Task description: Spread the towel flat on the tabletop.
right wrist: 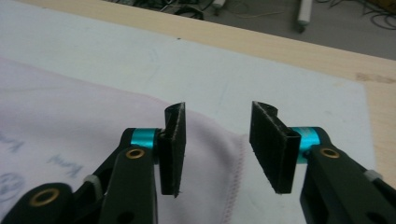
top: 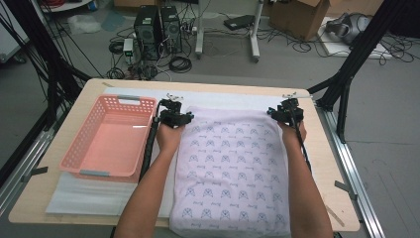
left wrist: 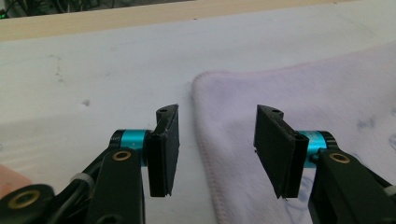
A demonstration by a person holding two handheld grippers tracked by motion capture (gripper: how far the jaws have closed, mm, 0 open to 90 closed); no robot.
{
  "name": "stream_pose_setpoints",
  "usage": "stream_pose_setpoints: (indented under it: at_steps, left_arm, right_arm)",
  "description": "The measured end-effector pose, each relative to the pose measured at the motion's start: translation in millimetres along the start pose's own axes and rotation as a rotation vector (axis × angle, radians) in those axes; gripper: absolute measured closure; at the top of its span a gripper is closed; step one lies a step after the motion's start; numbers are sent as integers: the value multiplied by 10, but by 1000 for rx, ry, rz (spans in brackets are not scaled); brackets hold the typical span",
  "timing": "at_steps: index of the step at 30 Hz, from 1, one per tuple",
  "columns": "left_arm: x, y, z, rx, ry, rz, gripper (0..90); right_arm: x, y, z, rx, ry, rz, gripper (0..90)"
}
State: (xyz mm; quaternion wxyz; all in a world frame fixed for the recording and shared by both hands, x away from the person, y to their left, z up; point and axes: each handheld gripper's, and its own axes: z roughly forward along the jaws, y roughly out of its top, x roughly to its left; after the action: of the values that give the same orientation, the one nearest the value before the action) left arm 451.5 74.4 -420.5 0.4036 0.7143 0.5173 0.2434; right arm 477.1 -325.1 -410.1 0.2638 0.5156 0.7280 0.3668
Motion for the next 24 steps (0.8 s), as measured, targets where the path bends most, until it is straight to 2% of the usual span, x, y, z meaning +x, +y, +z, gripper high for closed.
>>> stream_pose_setpoints:
  at_steps: [3, 5, 7, 8, 9, 10, 13, 15, 19, 20, 22, 23, 24]
  left_arm:
    - [-28, -28, -49, 4, -21, 1, 512]
    - [-51, -57, -85, 15, -25, 17, 510]
    - [-76, -76, -112, 52, -45, 36, 503]
    - [-90, -93, -129, 43, -45, 46, 503]
    - [-99, -120, -150, 22, -41, 45, 509]
    - [-101, -147, -160, 22, -39, 41, 516]
    - [-88, -240, -148, 65, -47, 29, 514]
    - [-79, -304, -151, 69, -44, 26, 517]
    - [-72, -393, -120, 115, -36, 8, 527]
    - [-72, -411, -124, 96, -32, 10, 526]
    - [-85, -429, -120, 84, -24, 25, 574]
    - [-87, -432, -127, 80, -32, 46, 621]
    - [-97, -427, -133, 85, -27, 55, 792]
  right_arm:
    - [35, 15, -98, -6, 43, -24, 532]
    - [33, 18, -172, 0, 66, -31, 530]
    - [11, 14, -244, 6, 78, -32, 529]
    - [-2, 4, -277, 6, 86, -29, 525]
    - [-14, -13, -309, 4, 90, -24, 522]
    - [-25, -35, -336, 4, 97, -17, 513]
    - [-58, -132, -404, 9, 109, -2, 502]
    - [-76, -209, -447, 21, 119, -2, 503]
    - [-92, -378, -521, 45, 137, 1, 510]
    - [-96, -420, -540, 47, 144, -3, 513]
    - [-87, -502, -571, 50, 146, -5, 514]
    - [-86, -522, -567, 79, 150, 4, 505]
    - [-86, -535, -561, 100, 158, 9, 500]
